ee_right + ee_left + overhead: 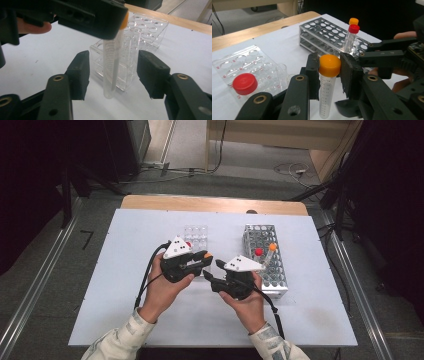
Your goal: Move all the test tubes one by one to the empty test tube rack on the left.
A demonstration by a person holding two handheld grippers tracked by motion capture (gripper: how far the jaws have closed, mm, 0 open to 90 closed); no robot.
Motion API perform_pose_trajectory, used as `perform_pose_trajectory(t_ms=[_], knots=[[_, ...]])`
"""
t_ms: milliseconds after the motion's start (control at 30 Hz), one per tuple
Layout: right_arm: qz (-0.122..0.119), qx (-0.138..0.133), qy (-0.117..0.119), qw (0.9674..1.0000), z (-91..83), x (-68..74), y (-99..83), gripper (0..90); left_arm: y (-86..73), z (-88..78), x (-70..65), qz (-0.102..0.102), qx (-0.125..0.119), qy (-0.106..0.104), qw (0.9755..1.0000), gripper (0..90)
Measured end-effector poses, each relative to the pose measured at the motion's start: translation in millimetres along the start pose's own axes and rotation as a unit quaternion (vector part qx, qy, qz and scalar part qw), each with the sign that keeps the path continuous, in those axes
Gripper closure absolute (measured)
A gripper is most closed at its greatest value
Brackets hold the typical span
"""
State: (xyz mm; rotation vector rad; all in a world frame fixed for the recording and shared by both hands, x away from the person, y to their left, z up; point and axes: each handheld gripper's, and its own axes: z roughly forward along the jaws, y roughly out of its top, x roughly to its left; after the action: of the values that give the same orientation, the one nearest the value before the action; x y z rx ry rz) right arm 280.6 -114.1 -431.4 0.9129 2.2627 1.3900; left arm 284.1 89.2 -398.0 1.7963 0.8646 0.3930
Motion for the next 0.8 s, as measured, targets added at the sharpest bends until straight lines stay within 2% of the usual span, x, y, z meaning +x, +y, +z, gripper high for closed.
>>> perform_pose_trajectory(t_ms=[367, 600, 800], knots=[[0.006, -0.005, -0.004, 1.0, -28.9, -8.9, -9.1, 38.9, 9.6, -16.9, 9.5, -0.008, -0.012, 0.013, 0.9998, 71.2], [0.006, 0.0, -0.009, 0.9999, -32.8, -12.7, -14.5, 39.0, 12.0, -19.6, 13.6, -0.012, -0.017, 0.019, 0.9996, 71.2], [0.007, -0.001, -0.012, 0.9999, -35.9, -15.5, -16.4, 39.0, 20.3, -25.8, 16.7, -0.009, -0.027, 0.027, 0.9992, 71.2]])
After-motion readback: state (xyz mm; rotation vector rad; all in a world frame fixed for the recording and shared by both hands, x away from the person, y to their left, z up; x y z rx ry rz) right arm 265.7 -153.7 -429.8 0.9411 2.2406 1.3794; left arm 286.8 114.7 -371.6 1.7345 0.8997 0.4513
